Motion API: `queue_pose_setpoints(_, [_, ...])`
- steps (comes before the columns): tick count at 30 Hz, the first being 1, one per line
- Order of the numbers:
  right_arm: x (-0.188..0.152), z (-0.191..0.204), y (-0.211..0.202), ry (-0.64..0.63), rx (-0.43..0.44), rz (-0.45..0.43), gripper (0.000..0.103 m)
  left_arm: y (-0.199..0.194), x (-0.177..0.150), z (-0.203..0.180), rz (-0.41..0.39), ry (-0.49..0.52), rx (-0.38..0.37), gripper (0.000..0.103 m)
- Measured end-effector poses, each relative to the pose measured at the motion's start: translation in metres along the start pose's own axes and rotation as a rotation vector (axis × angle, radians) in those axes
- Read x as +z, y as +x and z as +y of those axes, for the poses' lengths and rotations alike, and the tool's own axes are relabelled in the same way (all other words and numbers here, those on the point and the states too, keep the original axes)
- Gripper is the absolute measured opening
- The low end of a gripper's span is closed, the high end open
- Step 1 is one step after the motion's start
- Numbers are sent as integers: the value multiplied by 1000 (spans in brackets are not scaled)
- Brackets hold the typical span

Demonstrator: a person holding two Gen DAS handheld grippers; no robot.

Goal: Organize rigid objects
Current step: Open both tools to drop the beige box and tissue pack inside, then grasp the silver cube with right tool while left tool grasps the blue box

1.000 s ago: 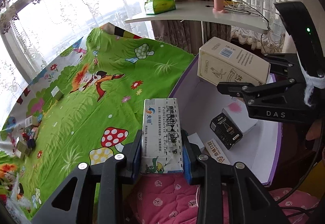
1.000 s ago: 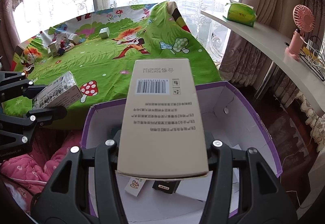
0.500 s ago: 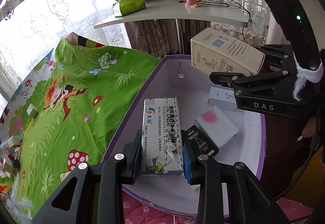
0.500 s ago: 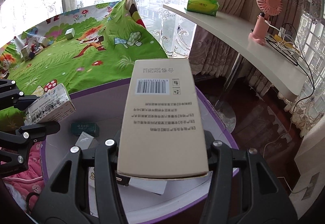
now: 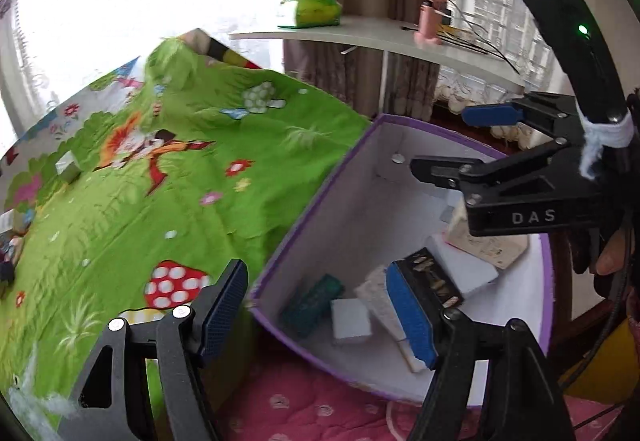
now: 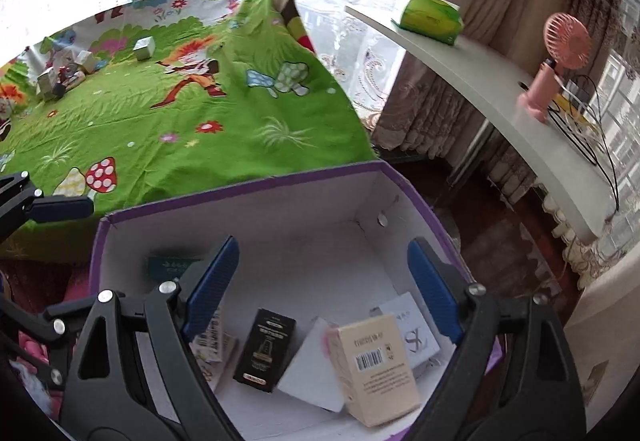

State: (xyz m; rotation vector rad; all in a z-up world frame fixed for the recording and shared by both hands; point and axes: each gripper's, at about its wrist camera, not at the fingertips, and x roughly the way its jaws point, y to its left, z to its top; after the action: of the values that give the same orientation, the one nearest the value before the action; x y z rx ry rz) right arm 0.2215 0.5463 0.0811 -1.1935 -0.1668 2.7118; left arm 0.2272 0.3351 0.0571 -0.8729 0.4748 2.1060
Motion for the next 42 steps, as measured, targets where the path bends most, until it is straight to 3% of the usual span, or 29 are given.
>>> queue_pose_setpoints(4, [37,74,24,-109,144,-15,89,-18,-24,99,-37,-149,236,83])
queue_pose_setpoints(7, [70,135,59,-173,238,-22,89,-22,-45,170,-18,-246,409,83])
queue_pose_setpoints(11, [118,209,118,-194,321,3,89,-29,-76,257,7,-379,561,83])
queue_pose_setpoints(14, [155,253,164,-162,350,32,89,-37,-104,301,31,-495,622,83])
queue_pose_setpoints(16, [177,277,192,-154,340,50,89,-42,-124,324,60,-609,605,83])
queue_pose_setpoints(18, [200,298,217,-147,309,57,89,-51,-143,339,31,-732,543,83])
queue_pose_setpoints(21, [237,321,251,-119,279,71,89,-61,-157,349,-21,-859,514,83])
queue_pose_setpoints(26, [288,349,298,-90,234,93,89,-53,-151,343,20,-824,533,85])
queue_pose_setpoints(29, [302,349,314,-51,249,111,89,-48,-145,342,51,-798,532,85])
queue_pose_setpoints(30, [302,346,314,-43,250,110,87,-47,-143,343,67,-796,535,85])
queue_pose_setpoints(32, [295,342,301,-67,274,73,44,-44,-139,350,76,-815,521,85])
queue_pose_setpoints(35, [263,340,270,-182,393,68,44,-37,-129,366,68,-884,493,85])
queue_pose_setpoints(39, [211,321,225,-265,443,33,44,-14,-104,399,31,-990,501,85])
queue_pose_setpoints(42, [191,318,207,-294,440,12,44,8,-82,425,-11,-1106,524,86])
